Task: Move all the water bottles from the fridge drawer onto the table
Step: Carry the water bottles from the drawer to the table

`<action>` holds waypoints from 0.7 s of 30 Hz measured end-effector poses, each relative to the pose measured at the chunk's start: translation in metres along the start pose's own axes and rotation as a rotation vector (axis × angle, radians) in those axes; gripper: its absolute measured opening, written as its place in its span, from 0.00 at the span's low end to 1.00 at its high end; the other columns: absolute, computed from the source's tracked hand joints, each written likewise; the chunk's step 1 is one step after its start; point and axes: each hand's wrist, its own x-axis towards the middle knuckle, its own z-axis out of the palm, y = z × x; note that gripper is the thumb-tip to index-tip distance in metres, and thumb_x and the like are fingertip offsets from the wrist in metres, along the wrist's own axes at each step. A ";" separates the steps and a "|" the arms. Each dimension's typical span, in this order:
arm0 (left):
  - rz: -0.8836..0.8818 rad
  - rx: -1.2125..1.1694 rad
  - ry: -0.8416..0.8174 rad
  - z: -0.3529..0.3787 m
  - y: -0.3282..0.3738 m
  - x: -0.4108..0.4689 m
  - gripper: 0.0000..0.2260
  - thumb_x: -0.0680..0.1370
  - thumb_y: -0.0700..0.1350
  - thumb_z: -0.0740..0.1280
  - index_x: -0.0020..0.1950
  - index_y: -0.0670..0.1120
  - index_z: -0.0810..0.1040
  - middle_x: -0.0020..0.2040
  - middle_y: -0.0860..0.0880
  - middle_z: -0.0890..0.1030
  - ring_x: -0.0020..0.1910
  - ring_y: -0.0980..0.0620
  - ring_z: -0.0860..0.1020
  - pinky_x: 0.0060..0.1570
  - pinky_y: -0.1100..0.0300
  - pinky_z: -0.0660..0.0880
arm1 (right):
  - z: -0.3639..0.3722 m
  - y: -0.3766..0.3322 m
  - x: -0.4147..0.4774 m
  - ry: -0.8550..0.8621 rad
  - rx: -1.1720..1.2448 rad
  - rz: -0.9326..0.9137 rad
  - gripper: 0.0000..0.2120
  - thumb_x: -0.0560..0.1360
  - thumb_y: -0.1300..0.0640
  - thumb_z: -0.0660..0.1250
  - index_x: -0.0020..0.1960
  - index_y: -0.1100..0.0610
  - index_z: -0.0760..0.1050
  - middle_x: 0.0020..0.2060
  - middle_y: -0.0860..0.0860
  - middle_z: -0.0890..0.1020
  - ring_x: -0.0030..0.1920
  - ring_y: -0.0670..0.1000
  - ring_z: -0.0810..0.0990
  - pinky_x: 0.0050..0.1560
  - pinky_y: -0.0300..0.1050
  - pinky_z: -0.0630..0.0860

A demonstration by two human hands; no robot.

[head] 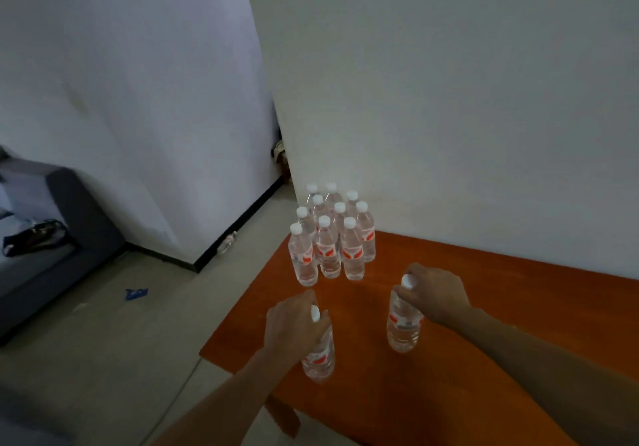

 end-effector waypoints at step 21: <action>0.259 -0.002 -0.122 0.073 -0.034 0.248 0.10 0.78 0.55 0.62 0.53 0.51 0.74 0.52 0.53 0.78 0.46 0.54 0.76 0.48 0.56 0.74 | 0.062 0.002 0.213 -0.106 0.061 0.036 0.16 0.78 0.45 0.61 0.62 0.53 0.70 0.55 0.51 0.74 0.53 0.54 0.77 0.44 0.45 0.73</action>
